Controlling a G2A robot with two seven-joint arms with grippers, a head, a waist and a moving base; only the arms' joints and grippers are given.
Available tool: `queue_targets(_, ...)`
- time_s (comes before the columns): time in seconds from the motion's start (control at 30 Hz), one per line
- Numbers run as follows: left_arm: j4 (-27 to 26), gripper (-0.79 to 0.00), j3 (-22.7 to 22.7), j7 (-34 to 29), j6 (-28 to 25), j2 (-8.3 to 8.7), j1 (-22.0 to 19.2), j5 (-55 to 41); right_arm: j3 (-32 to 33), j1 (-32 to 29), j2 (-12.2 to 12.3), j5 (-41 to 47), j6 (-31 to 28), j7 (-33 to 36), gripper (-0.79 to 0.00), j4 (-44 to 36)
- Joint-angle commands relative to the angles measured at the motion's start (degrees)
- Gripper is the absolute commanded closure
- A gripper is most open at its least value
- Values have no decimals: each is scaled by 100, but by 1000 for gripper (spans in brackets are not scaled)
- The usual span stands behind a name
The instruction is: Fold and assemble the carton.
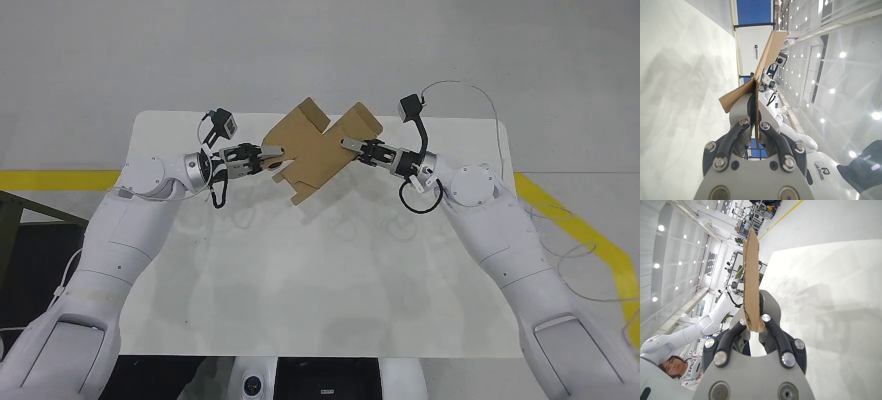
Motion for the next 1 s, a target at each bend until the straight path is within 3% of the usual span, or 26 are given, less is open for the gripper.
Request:
queue_targets(0.0, -11, 0, -7, -16, 1, -7, 3, 6, 11, -3, -6, -8, 1, 4, 0, 1)
queue_targets(0.07, -16, 0, -21, -25, 6, -12, 6, 12, 24, -9, -12, -11, 7, 10, 0, 4)
queue_targets(0.1, -25, 0, -31, -32, 8, -15, 6, 3, 29, -14, -15, -10, 17, 17, -99, 10)
queue_targets(0.17, -44, 0, -64, -39, -4, -18, 5, -19, 34, -28, -20, 4, 64, 73, -785, 29)
queue_targets(0.4, -148, 0, -247, -64, -330, 12, -1, 156, 307, -56, 88, -375, 83, 171, -785, 244)
queue_targets(0.53, -230, 0, -333, -207, -613, 42, 7, 354, 636, -209, 204, -379, -243, 291, -785, 67)
queue_targets(0.67, -319, 0, -382, -615, -1002, 76, 10, 543, 925, -404, 278, 346, -923, 824, -785, -277)
queue_targets(0.77, -352, 0, -417, -962, -1295, 106, 31, 645, 944, -398, 300, 994, -1133, 1642, -785, -418)
queue_targets(0.97, -692, 0, -454, -977, -1406, 197, 154, 918, 596, -261, 319, 1718, -577, 2432, -785, -863)
